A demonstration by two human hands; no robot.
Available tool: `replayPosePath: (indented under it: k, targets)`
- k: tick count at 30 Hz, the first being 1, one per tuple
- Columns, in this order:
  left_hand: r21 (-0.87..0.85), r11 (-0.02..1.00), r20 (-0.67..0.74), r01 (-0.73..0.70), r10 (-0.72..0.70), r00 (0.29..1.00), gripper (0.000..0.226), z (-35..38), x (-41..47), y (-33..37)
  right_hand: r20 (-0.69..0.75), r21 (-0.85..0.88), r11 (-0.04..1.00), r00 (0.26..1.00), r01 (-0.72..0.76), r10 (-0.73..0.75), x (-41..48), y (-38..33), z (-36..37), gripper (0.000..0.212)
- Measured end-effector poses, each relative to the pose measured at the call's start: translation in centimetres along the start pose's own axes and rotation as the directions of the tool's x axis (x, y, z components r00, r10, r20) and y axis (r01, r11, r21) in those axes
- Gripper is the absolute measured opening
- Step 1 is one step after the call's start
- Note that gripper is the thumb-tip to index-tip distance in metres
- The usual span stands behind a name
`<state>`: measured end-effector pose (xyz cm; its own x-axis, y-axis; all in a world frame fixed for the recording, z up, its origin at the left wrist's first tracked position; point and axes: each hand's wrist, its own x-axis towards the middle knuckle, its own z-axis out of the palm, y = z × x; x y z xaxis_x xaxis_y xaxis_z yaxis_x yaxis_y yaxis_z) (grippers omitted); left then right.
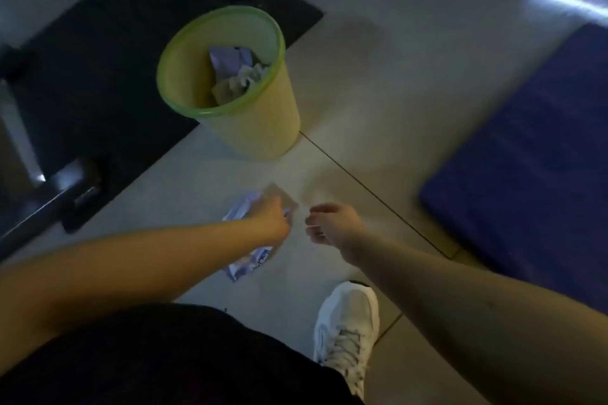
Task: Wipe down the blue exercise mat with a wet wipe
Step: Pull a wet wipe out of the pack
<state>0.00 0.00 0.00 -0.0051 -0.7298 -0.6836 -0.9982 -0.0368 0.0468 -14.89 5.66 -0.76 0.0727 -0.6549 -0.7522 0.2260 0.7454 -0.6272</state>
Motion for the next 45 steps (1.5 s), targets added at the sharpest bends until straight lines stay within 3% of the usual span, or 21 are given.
replayPosePath:
  k: [2,5,7,12,16,20,23,26,32,36,39,41,45]
  targets:
    - [0.093,0.984,-0.067,0.154,-0.148,0.987,0.061,0.3,-0.1,-1.9,-0.007,0.014,0.999,0.999,-0.031,0.032,-0.3,0.3,1.1,0.018]
    - [0.024,0.943,-0.048,0.332,-0.331,0.942,0.086,1.9,0.3,-4.8,-0.01,-0.008,0.998,0.998,-0.06,0.06,-0.3,1.4,1.8,0.012]
    - [-0.018,0.952,0.017,0.305,-0.304,0.952,0.085,3.1,0.3,-5.8,-0.032,-0.051,0.997,0.998,-0.05,0.049,-0.1,1.8,2.0,0.01]
    - [-0.006,0.978,-0.019,0.207,-0.207,0.978,0.094,3.8,0.8,-6.0,-0.047,-0.109,0.991,0.996,-0.08,0.075,-0.1,2.8,1.1,0.013]
    - [-0.046,0.971,-0.029,0.233,-0.235,0.972,0.116,3.8,1.7,-4.8,-0.109,-0.113,0.987,0.989,-0.112,0.1,0.1,3.4,0.5,0.014]
    - [-0.081,0.967,-0.07,0.24,-0.246,0.967,0.085,3.5,2.7,-3.0,-0.106,-0.077,0.988,0.986,-0.135,0.127,-0.4,3.5,-0.3,0.022]
    - [0.023,0.989,-0.091,0.145,-0.142,0.986,0.099,3.3,2.1,-1.0,-0.132,-0.076,0.987,0.983,-0.138,0.128,-1.4,3.1,-1.7,0.017]
    - [0.078,0.993,-0.047,0.083,-0.08,0.996,0.119,2.1,0.9,2.6,-0.157,-0.106,0.989,0.984,-0.101,0.084,-3.0,1.9,-3.8,0.026]
    - [0.076,0.958,-0.035,-0.276,0.279,0.96,0.117,-4.7,-1.4,13.9,-0.323,-0.028,0.999,0.946,-0.032,0.021,-7.1,-4.9,-9.9,0.031]
    - [0.025,0.836,-0.09,-0.549,0.548,0.831,0.085,-10.3,-4.4,22.8,-0.437,-0.059,0.992,0.891,0.111,-0.126,-12.1,-11.7,-14.4,0.025]
    - [-0.06,0.739,-0.151,-0.671,0.658,0.738,0.051,-13.6,-10.3,28.4,-0.497,-0.145,0.963,0.825,0.227,-0.27,-18.3,-15.8,-17.2,0.015]
    - [-0.106,0.649,-0.211,-0.753,0.726,0.655,0.023,-15.1,-14.4,31.1,-0.554,-0.196,0.935,0.754,0.295,-0.354,-22.9,-17.6,-19.0,0.02]
    - [-0.284,0.481,-0.317,-0.829,0.769,0.555,0.02,-15.3,-18.9,33.0,-0.584,-0.17,0.913,0.708,0.372,-0.397,-28.9,-18.3,-21.3,0.016]
